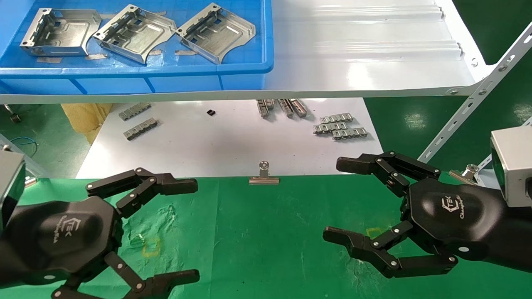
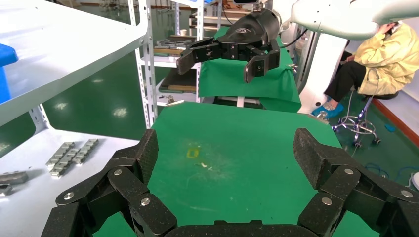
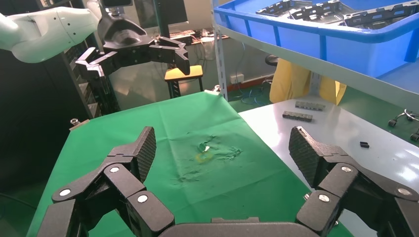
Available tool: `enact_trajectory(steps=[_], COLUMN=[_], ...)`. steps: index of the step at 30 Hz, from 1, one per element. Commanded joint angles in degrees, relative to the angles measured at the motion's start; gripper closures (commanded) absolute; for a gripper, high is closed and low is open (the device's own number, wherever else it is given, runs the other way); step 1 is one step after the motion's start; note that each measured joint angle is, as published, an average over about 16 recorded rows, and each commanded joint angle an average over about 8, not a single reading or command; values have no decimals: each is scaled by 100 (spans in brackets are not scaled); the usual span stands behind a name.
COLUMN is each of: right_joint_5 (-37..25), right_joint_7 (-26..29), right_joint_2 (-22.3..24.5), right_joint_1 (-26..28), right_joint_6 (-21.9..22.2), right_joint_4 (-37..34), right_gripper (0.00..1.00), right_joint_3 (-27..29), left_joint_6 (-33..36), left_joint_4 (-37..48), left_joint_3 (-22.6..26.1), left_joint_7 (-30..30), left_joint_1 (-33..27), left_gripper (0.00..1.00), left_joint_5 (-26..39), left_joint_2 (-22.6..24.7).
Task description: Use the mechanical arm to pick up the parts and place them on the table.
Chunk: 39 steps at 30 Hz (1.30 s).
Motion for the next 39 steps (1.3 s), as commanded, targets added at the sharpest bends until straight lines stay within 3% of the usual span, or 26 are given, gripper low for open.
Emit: enact_trajectory(steps=[1,12,23,32,39], right_joint_5=[0,0,0,0,0], right_joint_7=[0,0,0,0,0], right_joint_2=[0,0,0,0,0], right_joint_1=[0,0,0,0,0], right_joint_6=[0,0,0,0,0], right_joint_4=[0,0,0,0,0], right_gripper=[100,100,100,100,100], right_joint_3=[0,0,0,0,0], left_joint_6=[10,-474,-1262,-2261,-2549], left_joint_4=[-5,351,1167,1989,2699], left_joint_3=[1,-17,-1,378,977], left_joint_7=[-2,32,-28,-494,-1016], left_joint_1=[3,-303,-1251,-2354,-3362], left_gripper=[0,0,0,0,0], left_joint_5=[-4,175,538,1519,2608], left_joint_2=[-2,270,760,1066,1240])
